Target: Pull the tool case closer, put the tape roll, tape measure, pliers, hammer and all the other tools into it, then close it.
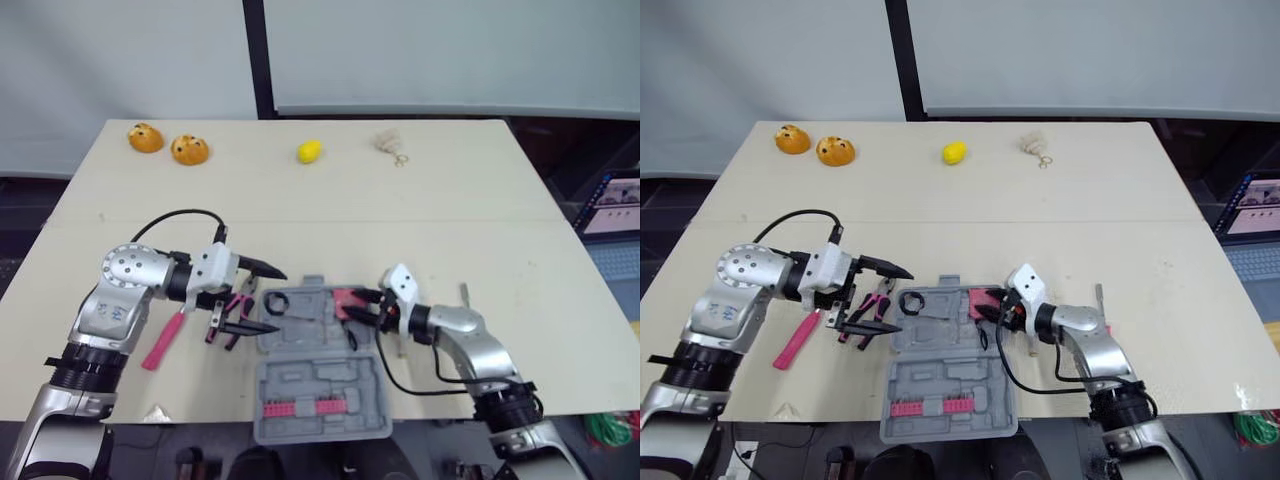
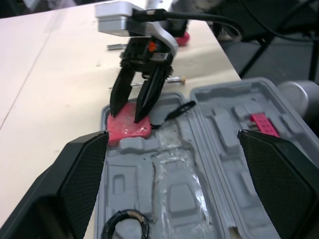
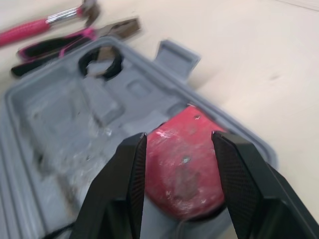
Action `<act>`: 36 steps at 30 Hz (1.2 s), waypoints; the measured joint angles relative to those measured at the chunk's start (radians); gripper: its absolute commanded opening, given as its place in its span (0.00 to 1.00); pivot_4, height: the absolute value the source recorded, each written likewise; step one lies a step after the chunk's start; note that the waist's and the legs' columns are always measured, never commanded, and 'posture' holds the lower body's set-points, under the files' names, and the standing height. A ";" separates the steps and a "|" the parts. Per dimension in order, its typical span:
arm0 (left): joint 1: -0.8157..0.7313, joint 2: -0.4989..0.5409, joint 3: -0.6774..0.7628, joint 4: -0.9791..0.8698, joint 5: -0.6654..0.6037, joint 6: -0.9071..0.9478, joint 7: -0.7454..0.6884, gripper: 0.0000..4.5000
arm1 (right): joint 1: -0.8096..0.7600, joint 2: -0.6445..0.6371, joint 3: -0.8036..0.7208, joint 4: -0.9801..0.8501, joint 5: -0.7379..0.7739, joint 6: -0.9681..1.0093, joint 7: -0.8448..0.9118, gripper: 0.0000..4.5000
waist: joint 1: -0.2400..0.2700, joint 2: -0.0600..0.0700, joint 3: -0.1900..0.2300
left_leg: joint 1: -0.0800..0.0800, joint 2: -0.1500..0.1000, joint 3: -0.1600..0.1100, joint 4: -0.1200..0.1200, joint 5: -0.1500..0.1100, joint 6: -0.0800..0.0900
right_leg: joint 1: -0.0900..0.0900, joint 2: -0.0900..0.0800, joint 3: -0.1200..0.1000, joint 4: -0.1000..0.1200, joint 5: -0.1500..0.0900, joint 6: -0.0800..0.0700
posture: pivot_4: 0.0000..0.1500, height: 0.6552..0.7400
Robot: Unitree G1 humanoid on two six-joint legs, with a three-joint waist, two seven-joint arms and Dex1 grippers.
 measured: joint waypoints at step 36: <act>0.755 0.158 0.740 0.024 -0.153 0.221 0.309 1.00 | 0.793 -0.632 -1.043 -0.378 0.325 0.242 0.337 1.00 | 0.004 -0.008 0.003 | 0.016 -0.001 -0.002 -0.029 -0.002 -0.003 | 0.019 -0.002 -0.002 -0.024 0.001 -0.001 | 1.00 1.00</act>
